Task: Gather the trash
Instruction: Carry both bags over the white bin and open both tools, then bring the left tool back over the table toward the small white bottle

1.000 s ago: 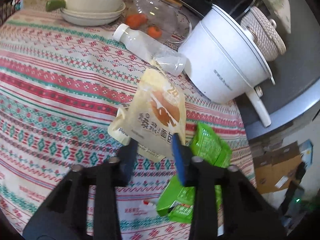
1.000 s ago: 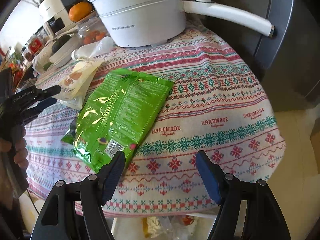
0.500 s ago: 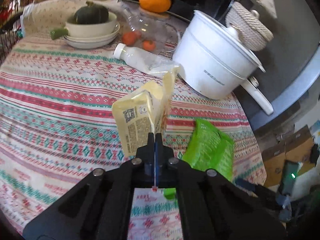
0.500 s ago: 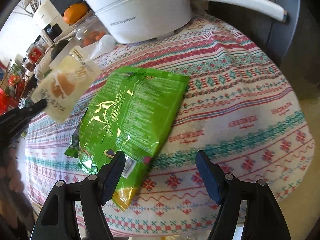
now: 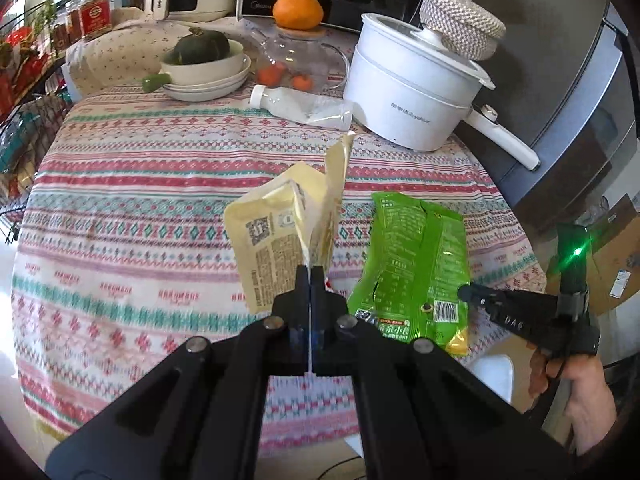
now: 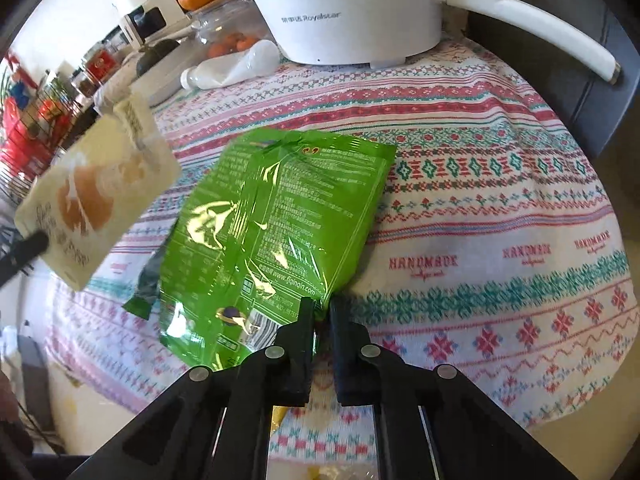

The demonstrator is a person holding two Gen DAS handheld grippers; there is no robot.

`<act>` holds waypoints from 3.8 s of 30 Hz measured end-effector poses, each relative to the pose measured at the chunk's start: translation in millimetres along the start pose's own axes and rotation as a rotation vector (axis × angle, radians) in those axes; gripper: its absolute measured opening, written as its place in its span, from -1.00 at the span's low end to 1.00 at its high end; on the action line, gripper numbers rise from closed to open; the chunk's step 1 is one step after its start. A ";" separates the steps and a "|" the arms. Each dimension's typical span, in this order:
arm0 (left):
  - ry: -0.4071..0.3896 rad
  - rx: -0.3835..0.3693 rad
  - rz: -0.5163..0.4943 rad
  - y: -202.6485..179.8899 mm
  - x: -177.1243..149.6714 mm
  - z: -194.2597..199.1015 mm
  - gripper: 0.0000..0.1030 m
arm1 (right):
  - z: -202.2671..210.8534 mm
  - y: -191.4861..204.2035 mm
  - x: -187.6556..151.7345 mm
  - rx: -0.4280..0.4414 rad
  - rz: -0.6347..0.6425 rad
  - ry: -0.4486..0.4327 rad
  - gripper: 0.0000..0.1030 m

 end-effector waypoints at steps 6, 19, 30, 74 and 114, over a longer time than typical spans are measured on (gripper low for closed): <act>-0.013 -0.011 -0.008 -3.3 -17.7 22.6 -1.00 | 40.3 12.3 -4.0 0.039 0.024 -0.053 -0.87; -0.014 -0.100 -0.160 -43.9 -52.3 60.8 -1.00 | 151.6 32.5 -44.0 0.055 0.158 -0.195 -0.87; 0.082 -0.214 -0.303 -90.2 -101.8 68.3 -1.00 | 206.7 6.6 -101.1 -0.072 0.200 -0.234 -0.87; 0.212 -0.154 -0.522 -136.8 -162.2 32.5 0.13 | 191.5 -32.6 -130.5 -0.153 0.144 -0.103 0.03; 0.089 0.028 0.035 19.3 -19.2 9.3 0.63 | 146.1 52.6 -21.2 -0.104 0.145 -0.188 0.46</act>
Point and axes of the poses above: each gripper's, at about its wrist camera, not at the fingertips, and z roughly against the way its jaws point, y to its left, x to its top, the point moved 7 cm from there along -z, roughly the way its jaws point, and after that the axes turned 5 degrees about z, right-handed, at the moved point
